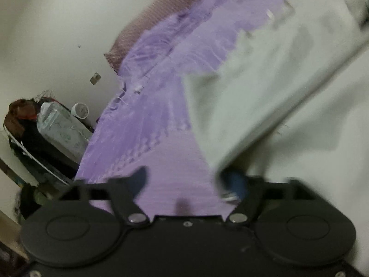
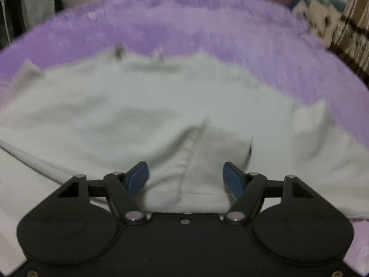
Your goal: Fold small clothes
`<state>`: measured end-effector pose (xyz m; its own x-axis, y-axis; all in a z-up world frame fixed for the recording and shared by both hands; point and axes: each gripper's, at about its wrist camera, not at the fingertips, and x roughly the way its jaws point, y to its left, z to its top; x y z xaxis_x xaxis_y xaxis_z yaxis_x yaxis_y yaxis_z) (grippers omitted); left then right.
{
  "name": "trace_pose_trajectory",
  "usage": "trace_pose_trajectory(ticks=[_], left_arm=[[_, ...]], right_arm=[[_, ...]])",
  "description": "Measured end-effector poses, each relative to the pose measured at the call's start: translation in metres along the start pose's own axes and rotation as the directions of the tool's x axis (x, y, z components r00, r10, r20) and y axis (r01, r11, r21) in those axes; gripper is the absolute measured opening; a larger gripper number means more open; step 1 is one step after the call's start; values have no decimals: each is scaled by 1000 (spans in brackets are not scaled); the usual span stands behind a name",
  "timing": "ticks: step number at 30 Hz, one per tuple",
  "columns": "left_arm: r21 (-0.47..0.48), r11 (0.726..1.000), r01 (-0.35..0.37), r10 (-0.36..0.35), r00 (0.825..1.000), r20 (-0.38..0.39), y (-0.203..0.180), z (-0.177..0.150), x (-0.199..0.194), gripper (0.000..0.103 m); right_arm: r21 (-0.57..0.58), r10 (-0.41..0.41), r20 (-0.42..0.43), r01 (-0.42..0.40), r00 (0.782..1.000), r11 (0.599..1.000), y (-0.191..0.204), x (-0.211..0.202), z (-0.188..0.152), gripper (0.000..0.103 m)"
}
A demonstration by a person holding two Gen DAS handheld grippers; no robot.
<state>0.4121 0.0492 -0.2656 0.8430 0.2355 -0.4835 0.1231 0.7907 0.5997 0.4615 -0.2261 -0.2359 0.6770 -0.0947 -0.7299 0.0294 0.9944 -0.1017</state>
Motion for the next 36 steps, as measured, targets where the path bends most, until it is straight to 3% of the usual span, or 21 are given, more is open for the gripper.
trace_pose_trajectory(ticks=[1,2,4,6,7,10,12,13,16,17,19,20,22,25,28,30,32,36], left_arm=[[-64,997,43,-43,999,-2,17,1,-6,103],[-162,981,103,-103,995,4,40,2,-12,103],[-373,900,225,-229,973,33,87,7,-20,103],[-499,804,324,-317,943,103,115,19,-16,103],[-526,766,369,-348,927,143,123,31,-10,103],[-507,738,446,-397,894,208,116,74,18,103],[-511,714,478,-439,875,206,99,100,49,103],[-530,683,503,-469,858,211,91,109,64,103],[-601,515,611,-580,765,281,70,121,99,103],[-605,518,604,-580,769,270,61,124,106,103],[-620,607,498,-532,834,148,46,123,130,103],[-638,621,455,-527,845,90,40,117,143,103],[-691,568,447,-571,819,60,39,98,162,103],[-714,534,452,-566,819,95,44,89,161,103],[-718,567,404,-535,843,52,42,104,150,103],[-726,566,390,-516,854,57,45,118,136,103],[-710,541,450,-517,844,142,43,137,105,103],[-593,594,544,-549,813,195,-14,207,48,103]], right_arm=[[27,19,8,-19,1000,999,-6,3,-4,74],[56,37,23,-38,999,998,-12,4,-7,74],[68,57,46,-60,997,996,-17,0,-10,74],[79,72,71,-78,995,994,-19,-6,-11,74],[91,74,78,-81,994,993,-22,-10,-10,74],[131,62,127,-79,990,988,-37,-30,-10,74],[152,51,174,-78,983,985,-53,-50,-11,74],[158,43,188,-73,981,985,-60,-56,-10,74],[172,-6,212,-31,977,985,-87,-78,-17,74],[172,-23,213,-14,977,985,-97,-86,-22,74],[162,-53,213,19,976,987,-114,-98,-32,74],[155,-79,209,47,975,987,-123,-104,-39,75],[141,-117,201,89,973,986,-140,-113,-49,75],[141,-184,179,160,967,977,-169,-126,-66,75],[182,-231,161,201,960,962,-203,-135,-85,75],[267,-269,134,226,954,937,-235,-135,-98,75],[353,-301,114,245,947,903,-264,-136,-110,75],[525,-352,90,256,932,812,-326,-145,-129,75]])
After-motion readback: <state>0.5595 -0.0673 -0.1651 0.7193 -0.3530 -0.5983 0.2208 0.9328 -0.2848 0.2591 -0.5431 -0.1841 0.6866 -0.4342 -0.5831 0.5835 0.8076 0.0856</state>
